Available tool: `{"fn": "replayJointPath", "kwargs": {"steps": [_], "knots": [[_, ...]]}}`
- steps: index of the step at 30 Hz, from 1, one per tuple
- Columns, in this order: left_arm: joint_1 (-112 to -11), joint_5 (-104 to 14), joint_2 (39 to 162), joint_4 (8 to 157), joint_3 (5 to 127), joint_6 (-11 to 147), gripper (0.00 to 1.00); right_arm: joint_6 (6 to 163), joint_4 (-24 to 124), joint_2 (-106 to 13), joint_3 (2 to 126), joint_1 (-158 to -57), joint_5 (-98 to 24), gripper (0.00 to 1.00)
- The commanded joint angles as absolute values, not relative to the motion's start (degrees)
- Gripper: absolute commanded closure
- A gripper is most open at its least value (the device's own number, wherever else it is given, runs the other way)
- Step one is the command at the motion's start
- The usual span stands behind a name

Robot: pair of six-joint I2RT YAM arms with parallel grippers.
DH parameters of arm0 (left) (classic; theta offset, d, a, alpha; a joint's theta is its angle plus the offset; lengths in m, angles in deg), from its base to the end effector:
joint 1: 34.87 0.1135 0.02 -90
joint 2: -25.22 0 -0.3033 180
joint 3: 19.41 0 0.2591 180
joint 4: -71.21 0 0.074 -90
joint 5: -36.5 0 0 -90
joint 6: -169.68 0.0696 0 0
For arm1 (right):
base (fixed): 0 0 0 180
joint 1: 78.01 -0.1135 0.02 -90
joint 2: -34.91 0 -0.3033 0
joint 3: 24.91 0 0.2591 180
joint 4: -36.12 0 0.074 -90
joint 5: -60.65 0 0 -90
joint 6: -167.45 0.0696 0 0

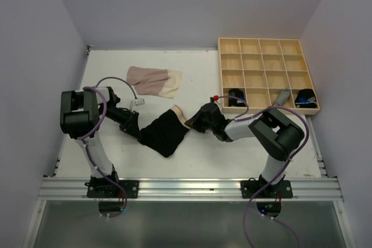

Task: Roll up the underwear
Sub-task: Fold the underwear

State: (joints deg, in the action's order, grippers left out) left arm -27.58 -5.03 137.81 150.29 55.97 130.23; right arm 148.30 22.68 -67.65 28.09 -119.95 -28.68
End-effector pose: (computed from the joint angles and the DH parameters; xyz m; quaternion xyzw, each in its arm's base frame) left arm 0.2939 -0.0149 0.1291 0.2405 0.8599 -0.4502 0.0118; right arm 0.2758 0.2467 0.1277 0.2251 0.8626 0.3744 0.2551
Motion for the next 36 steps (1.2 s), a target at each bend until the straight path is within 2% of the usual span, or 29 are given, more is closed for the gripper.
{"fn": "replayJointPath", "kwargs": {"steps": [1, 2, 6, 15, 16, 17, 19, 23, 27, 29, 36], "knots": [[-27.9, -8.3, 139.2, 145.2, 56.1, 130.3, 0.67, 145.5, 31.8, -67.8, 27.1, -119.3, -24.4, 0.94], [-27.8, -8.2, 139.1, 145.4, 56.0, 130.3, 0.79, 145.5, 31.7, -67.8, 27.1, -119.3, -24.3, 0.94], [-26.0, -10.2, 136.2, 146.2, 55.2, 131.0, 1.00, 144.9, 31.8, -67.7, 27.0, -118.9, -24.5, 0.94], [-24.4, -18.7, 123.5, 148.5, 53.9, 134.2, 1.00, 142.0, 33.8, -66.9, 28.3, -118.7, -25.1, 0.96], [-24.8, -19.6, 123.1, 148.7, 53.3, 135.0, 0.93, 141.4, 33.9, -67.0, 28.5, -118.7, -25.4, 0.96], [-25.3, -19.8, 122.2, 148.8, 51.6, 135.4, 0.69, 140.9, 34.0, -67.0, 28.9, -118.7, -25.7, 0.96], [-26.6, -19.8, 120.8, 148.5, 50.4, 136.7, 0.47, 139.2, 34.1, -67.0, 29.4, -118.7, -26.7, 0.97], [-26.6, -17.6, 119.6, 149.7, 56.9, 138.0, 0.41, 135.4, 36.0, -67.7, 31.4, -118.7, -28.9, 0.98], [-26.9, -14.5, 119.7, 145.1, 69.9, 133.0, 0.35, 130.4, 37.3, -68.6, 33.3, -118.7, -31.4, 1.00], [-28.9, -14.5, 120.3, 139.9, 71.6, 130.2, 0.30, 127.9, 37.5, -69.1, 33.7, -118.7, -32.8, 1.00], [-40.7, -13.2, 127.5, 125.5, 73.5, 118.9, 0.29, 116.3, 37.5, -71.5, 34.4, -118.5, -39.3, 1.00]]}}
